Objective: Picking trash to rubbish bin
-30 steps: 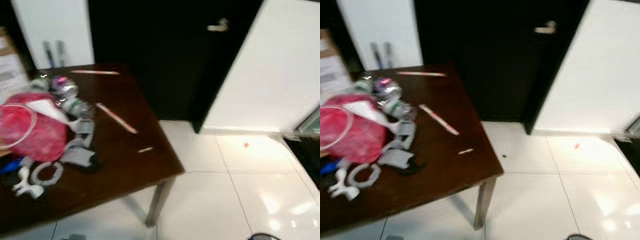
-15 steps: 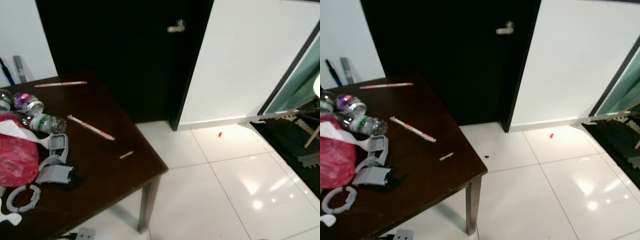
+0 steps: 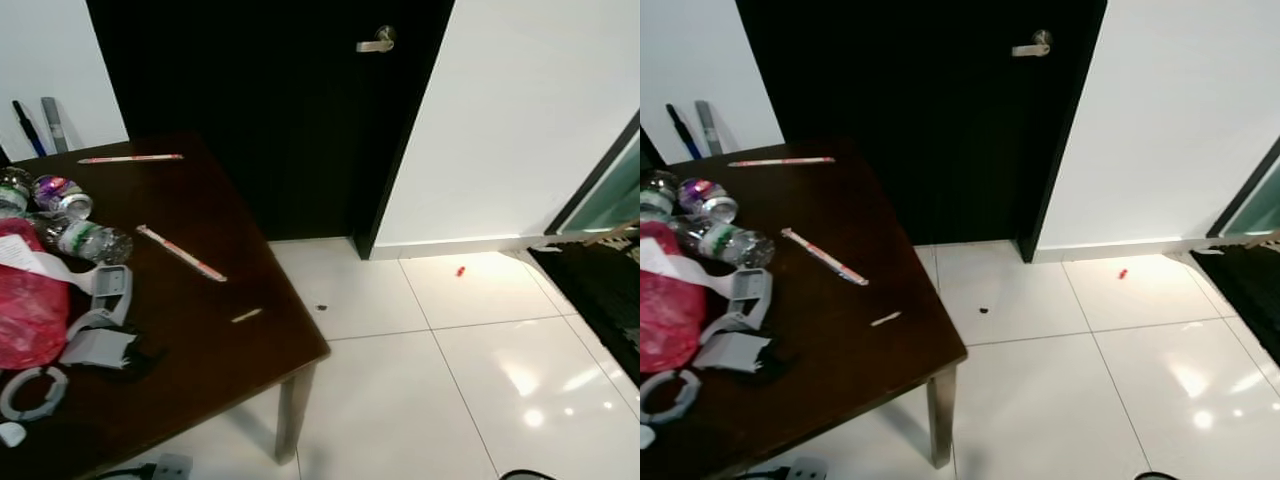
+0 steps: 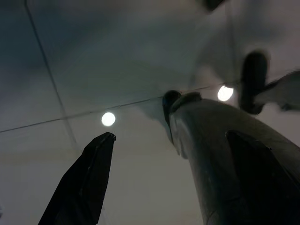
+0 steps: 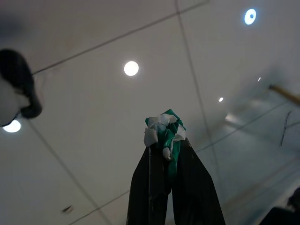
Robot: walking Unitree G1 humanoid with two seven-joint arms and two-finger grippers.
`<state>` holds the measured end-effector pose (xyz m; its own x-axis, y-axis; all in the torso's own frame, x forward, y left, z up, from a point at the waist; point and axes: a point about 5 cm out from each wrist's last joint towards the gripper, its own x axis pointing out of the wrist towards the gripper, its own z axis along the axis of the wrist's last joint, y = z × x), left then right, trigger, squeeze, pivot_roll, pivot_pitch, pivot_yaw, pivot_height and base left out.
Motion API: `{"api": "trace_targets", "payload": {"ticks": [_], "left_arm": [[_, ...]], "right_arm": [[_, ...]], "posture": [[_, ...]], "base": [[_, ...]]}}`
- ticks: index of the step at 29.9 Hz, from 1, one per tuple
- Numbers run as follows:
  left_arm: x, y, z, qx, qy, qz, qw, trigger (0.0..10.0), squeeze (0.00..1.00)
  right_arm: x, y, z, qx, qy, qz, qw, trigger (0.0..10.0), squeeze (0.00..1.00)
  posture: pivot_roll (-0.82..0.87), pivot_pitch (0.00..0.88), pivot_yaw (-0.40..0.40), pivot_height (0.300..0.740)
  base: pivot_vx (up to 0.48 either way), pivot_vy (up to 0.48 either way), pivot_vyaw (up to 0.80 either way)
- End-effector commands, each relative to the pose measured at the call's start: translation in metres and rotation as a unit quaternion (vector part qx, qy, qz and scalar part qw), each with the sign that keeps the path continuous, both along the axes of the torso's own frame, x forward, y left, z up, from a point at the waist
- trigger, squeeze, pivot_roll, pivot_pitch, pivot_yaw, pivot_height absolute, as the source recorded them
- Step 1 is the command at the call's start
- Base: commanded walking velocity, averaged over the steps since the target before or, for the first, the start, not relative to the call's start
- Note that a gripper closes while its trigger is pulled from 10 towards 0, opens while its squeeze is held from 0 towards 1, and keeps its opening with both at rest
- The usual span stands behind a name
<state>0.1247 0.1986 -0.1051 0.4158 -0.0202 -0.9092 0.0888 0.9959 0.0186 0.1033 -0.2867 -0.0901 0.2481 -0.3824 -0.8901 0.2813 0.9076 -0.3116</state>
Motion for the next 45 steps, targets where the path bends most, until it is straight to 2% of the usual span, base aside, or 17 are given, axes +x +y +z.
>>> {"api": "trace_targets", "payload": {"ticks": [1,25,30,45], "left_arm": [[-0.0273,-0.0027,-0.0085,-0.004,0.052,-0.002,0.999,10.0,0.0],[-0.022,-0.0042,-0.0074,-0.007,0.047,-0.003,0.999,10.0,0.0],[-0.021,-0.002,-0.007,0.001,0.046,0.002,0.999,10.0,0.0],[-0.0211,-0.0016,-0.007,0.004,0.048,-0.006,0.999,10.0,0.0]], "right_arm": [[-0.0024,0.002,-0.0014,0.003,0.004,0.004,1.0,10.0,0.0],[-0.0003,0.0064,-0.0025,0.007,0.007,0.04,0.999,10.0,0.0],[-0.001,0.0075,-0.0031,0.01,0.01,0.042,0.999,10.0,0.0],[-0.0046,0.0095,-0.0048,0.016,0.017,0.048,0.999,10.0,0.0]], "posture": [[0.02,0.091,-0.051,0.74],[0.02,0.086,-0.052,0.74],[0.02,0.081,-0.052,0.74],[0.02,0.081,-0.044,0.74]], "base": [[0.0,-0.461,0.0],[0.0,-0.459,0.0],[0.0,0.0,0.0],[0.0,0.0,-0.79]]}}
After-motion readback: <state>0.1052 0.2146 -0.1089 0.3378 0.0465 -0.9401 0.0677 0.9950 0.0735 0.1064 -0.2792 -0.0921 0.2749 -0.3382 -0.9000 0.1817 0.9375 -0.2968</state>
